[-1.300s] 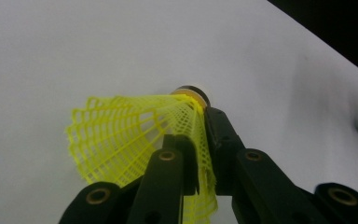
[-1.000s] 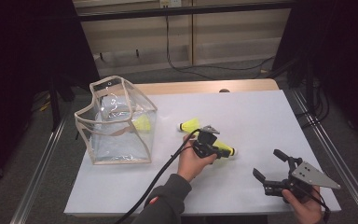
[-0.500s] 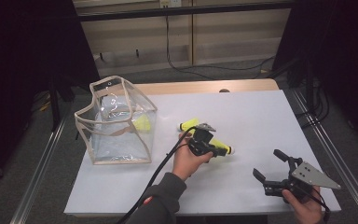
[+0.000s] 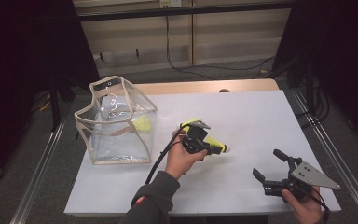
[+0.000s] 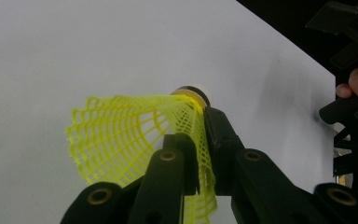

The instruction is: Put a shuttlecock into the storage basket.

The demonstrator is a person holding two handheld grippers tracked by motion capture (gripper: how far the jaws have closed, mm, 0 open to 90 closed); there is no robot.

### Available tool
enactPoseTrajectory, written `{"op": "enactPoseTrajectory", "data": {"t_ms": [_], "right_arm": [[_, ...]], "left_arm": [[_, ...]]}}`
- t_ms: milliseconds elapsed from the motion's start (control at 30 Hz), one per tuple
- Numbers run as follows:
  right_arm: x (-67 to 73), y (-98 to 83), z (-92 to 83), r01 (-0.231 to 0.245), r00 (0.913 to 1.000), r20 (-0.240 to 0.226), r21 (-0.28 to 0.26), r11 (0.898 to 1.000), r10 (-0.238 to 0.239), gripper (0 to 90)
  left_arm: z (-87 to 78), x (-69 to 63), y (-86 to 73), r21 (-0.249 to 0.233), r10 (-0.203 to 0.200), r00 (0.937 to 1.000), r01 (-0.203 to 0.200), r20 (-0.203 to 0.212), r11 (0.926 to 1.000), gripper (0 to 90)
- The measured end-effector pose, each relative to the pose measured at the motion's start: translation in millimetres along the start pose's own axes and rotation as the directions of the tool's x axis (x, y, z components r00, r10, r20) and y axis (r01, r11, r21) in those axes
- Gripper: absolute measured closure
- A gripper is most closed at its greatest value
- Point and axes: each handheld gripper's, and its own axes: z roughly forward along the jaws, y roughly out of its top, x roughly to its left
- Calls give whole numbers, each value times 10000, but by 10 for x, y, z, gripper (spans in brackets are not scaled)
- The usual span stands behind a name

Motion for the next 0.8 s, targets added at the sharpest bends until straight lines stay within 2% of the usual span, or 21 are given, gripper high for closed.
{"op": "enactPoseTrajectory", "data": {"t_ms": [800], "right_arm": [[9, 2, 2, 7, 10000, -5, 8, 10000, -7, 20]], "left_arm": [[-304, 36, 37, 115, -32, 9997, 35, -223, 9999, 851]]}}
